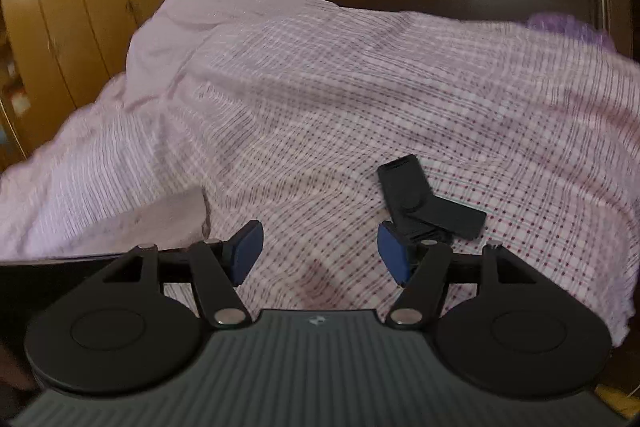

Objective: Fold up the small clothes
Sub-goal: 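Move the left gripper to the other sleeve cuff and close on it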

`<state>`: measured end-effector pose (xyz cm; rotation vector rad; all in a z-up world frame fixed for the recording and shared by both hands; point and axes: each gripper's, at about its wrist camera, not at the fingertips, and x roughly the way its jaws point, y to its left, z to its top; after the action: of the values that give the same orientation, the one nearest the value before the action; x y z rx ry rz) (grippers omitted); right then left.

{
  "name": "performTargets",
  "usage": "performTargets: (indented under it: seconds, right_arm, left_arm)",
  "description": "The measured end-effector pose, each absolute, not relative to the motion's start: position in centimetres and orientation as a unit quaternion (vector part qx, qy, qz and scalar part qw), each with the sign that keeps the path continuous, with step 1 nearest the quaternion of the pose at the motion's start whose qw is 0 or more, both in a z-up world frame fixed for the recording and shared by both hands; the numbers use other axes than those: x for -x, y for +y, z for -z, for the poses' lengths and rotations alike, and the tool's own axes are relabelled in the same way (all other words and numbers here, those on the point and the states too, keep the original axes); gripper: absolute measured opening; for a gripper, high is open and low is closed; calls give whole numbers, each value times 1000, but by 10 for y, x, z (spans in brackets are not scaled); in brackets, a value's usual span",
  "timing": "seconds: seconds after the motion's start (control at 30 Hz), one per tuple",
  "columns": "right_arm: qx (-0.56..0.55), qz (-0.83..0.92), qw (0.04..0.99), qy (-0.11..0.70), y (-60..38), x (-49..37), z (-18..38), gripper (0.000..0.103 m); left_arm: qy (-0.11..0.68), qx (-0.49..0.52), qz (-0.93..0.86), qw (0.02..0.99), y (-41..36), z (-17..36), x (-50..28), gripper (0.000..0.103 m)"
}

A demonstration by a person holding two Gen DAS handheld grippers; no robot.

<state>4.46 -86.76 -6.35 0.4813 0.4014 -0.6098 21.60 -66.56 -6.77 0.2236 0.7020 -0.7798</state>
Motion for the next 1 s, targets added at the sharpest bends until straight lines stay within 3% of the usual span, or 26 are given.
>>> performTargets:
  seconds: [0.23,0.37,0.4,0.43,1.0]
  right_arm:
    - [-245,296,903,191,-881,-48,71,71]
    - [-236,285,907,200,-878,-55,73,81]
    - [-236,283,907,203,-877,-57,75,82]
    - [-237,283,907,203,-876,-58,75,83]
    - [-237,251,915,207,-854,-85,72,85]
  left_arm:
    - [303,-116,357,876,-703,83,-220,68]
    - [296,-118,350,881,-709,85,-226,65]
    - [295,-116,347,883,-710,86,-228,41]
    - [293,-115,340,886,-708,86,-229,11]
    - [265,-78,340,899,-646,34,-241,8]
